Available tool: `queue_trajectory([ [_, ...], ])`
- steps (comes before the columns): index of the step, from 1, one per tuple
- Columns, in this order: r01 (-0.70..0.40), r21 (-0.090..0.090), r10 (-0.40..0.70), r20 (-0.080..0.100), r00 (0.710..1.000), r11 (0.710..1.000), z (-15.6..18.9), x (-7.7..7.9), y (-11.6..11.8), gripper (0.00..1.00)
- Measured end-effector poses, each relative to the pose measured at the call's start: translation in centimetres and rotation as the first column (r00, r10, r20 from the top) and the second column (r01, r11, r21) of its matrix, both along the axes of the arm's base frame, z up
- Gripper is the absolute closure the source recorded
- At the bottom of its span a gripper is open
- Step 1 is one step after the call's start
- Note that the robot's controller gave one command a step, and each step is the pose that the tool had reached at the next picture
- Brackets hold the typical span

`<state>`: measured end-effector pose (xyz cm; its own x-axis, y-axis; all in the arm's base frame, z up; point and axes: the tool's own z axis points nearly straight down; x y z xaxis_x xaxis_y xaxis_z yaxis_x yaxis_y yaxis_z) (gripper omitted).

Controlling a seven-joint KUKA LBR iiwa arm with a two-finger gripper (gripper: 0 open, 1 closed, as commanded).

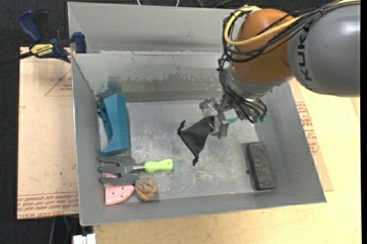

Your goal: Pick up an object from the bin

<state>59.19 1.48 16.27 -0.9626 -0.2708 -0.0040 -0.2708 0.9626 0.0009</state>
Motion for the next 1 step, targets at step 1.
queue_trajectory([
  [1, -0.076, 0.0, 0.076, -0.006, 0.997, 0.997, 7.53, 0.09, -2.26, 1.0],
])
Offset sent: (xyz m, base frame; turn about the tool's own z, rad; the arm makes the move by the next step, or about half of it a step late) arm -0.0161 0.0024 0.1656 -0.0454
